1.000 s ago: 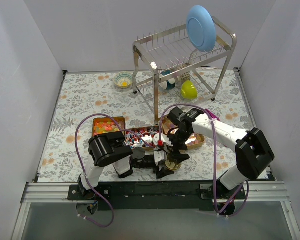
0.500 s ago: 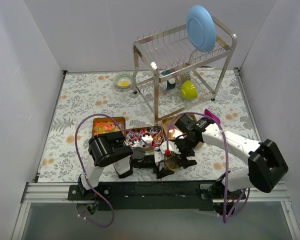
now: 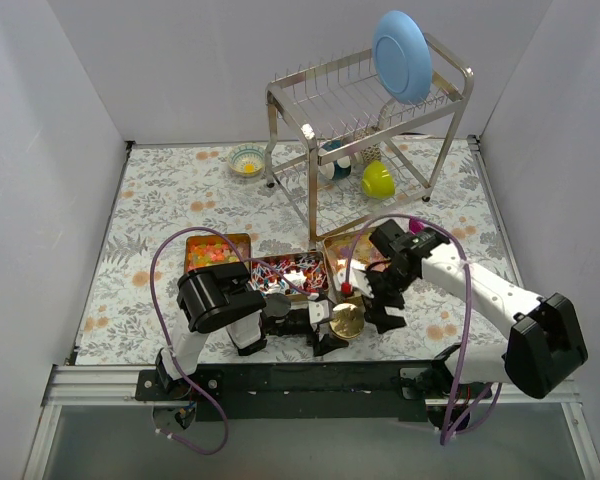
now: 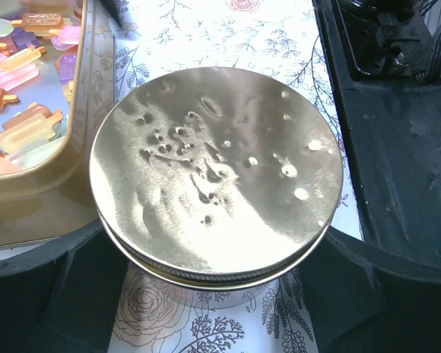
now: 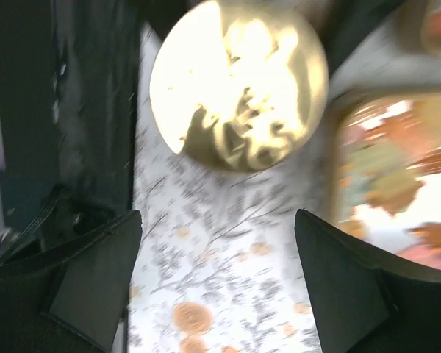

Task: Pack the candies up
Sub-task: Screw the bottle lid onto the packing bottle.

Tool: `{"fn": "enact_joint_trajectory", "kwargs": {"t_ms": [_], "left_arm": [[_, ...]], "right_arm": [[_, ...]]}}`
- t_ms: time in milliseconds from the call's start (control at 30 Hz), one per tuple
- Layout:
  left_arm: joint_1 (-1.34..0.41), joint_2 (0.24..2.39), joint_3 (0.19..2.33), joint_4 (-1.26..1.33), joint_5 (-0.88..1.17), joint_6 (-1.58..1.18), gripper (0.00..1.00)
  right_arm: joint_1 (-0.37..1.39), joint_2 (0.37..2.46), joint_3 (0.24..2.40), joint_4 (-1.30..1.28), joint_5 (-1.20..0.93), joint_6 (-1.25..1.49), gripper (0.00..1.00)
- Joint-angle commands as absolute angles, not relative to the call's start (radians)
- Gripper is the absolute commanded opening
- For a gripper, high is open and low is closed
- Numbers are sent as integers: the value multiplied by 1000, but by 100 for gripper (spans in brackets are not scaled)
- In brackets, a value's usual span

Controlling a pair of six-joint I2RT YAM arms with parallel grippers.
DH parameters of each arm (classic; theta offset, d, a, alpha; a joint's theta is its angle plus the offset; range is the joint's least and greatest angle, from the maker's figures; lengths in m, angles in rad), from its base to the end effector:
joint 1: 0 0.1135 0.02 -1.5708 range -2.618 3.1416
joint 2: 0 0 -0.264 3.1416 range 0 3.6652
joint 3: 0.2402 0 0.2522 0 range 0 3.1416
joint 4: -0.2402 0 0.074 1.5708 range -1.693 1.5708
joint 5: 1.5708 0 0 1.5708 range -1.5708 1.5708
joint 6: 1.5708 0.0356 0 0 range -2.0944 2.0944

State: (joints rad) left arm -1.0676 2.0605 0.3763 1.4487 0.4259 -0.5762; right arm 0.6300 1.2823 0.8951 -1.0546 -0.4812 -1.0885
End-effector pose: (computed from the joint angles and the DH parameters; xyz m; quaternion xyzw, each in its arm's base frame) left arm 0.1219 -0.2520 0.0715 0.3136 0.7127 -0.5562 0.2904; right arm 0.1583 0.1358 0.2250 -0.7440 0.6213 0.2173 0.1150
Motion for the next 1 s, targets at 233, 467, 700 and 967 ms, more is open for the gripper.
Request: {"fn": "enact_joint_trajectory", "kwargs": {"t_ms": [233,467,700,967], "left_arm": [[-1043,2203,305,1698,359,-661,0],[-1043,2197,305,1695,333,-655,0],[-1043,2200,307,1698,322,-655,0],[-1043,2201,307,1697,324,-655,0]], "right_arm": [[687,1442,1095,-946,-741,-1054,93],[750,1466,1045,-914,-776,-1043,93],[750,1436,979,-920,-723,-1045,93],[750,1401,919,-890,-696,-1022,93]]}}
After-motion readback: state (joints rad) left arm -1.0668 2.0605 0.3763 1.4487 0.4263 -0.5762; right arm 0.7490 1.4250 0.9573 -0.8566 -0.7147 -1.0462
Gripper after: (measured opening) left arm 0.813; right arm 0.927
